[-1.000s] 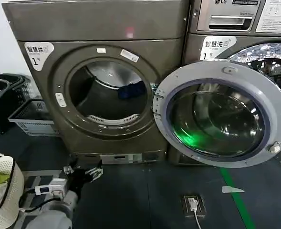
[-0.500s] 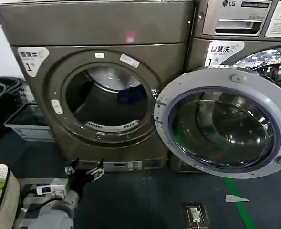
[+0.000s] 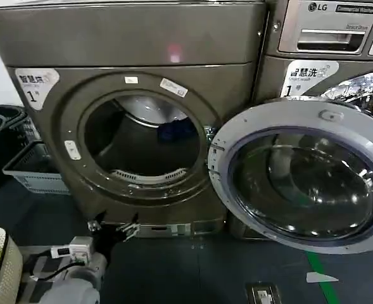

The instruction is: Grasp the clothes from the dryer.

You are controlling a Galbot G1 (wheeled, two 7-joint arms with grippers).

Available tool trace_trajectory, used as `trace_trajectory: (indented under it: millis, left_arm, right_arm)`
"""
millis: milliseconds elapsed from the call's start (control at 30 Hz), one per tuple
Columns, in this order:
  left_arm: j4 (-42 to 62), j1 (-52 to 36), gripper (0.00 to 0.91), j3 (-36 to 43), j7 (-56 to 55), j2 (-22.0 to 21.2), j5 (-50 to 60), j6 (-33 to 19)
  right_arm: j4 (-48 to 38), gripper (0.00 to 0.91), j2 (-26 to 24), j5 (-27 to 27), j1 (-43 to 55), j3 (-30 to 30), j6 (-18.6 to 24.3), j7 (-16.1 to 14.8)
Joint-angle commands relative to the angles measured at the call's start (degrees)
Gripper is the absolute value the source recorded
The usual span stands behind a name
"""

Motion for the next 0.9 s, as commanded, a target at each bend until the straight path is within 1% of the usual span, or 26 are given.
trace_trajectory:
  millis: [33, 900]
  left_arm:
    - [-0.02, 0.13, 0.907, 0.21, 0.01, -0.12, 0.12, 2.81]
    - [0.34, 0.29, 0.907, 0.53, 0.36, -0.35, 0.77, 2.81]
  right_arm:
    - [-0.19, 0.907, 0.06, 0.00, 0.02, 0.07, 0.02, 0.00]
    - [-0.71, 0.907, 0.11, -0.05, -0.01, 0.23, 0.10, 0.03]
